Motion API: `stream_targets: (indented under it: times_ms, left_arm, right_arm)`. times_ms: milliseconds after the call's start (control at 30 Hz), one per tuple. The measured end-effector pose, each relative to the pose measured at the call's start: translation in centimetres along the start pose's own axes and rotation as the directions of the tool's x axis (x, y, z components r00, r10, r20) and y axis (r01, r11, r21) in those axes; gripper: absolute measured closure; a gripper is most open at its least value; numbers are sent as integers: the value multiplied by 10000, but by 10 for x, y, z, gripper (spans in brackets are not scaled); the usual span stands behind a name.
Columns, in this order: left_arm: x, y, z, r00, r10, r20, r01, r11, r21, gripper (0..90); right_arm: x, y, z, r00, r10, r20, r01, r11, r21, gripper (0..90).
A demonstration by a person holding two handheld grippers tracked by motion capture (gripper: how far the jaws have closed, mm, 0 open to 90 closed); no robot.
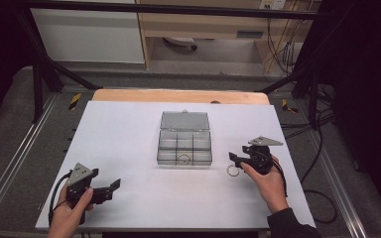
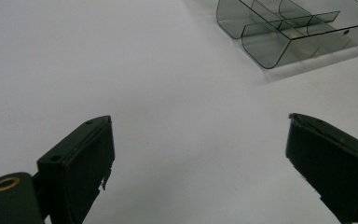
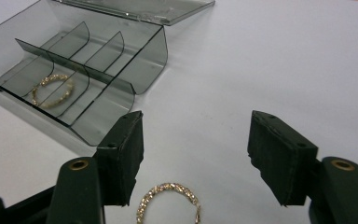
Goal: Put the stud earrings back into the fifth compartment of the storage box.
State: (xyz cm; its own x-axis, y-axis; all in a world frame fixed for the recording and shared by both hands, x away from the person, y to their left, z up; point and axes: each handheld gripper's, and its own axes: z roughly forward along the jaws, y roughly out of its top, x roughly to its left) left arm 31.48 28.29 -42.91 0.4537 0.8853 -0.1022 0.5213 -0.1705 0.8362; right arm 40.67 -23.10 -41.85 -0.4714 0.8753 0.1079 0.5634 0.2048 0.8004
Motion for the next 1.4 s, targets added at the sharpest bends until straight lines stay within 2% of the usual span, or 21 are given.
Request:
stream_targets:
  times_ms: [167,300,533,733,967,1067,1267,1400]
  left_arm:
    - [1,0,0,10000,-34,-12,34,10000,13,82]
    - [0,0,0,10000,-20,12,20,10000,7,82]
    - [0,0,0,10000,-25,13,25,10000,1,82]
    - [1,0,0,10000,4,19,-4,10000,44,82]
    - [0,0,0,10000,-24,24,24,10000,69,82]
    - [0,0,0,10000,-31,24,31,10000,65,82]
    - [0,0,0,10000,-22,33,22,10000,61,82]
    - [0,0,0,10000,-19,33,18,10000,68,82]
  right_arm:
    - [-3,-7,0,10000,51,37,-51,9998,182,415]
    - [-4,-11,1,9999,136,-58,-133,9993,354,395]
    - [-8,-17,4,9996,282,-11,-281,9978,600,326]
    - [-9,-19,7,9992,365,182,-378,9964,759,219]
    - [-10,-22,13,9983,563,127,-573,9927,1066,136]
    - [-9,-23,15,9990,425,124,-436,9925,1140,205]
    - [-7,-24,14,10000,-46,-51,52,9931,1175,436]
    - [-4,-25,16,9993,-329,-161,347,9917,1238,539]
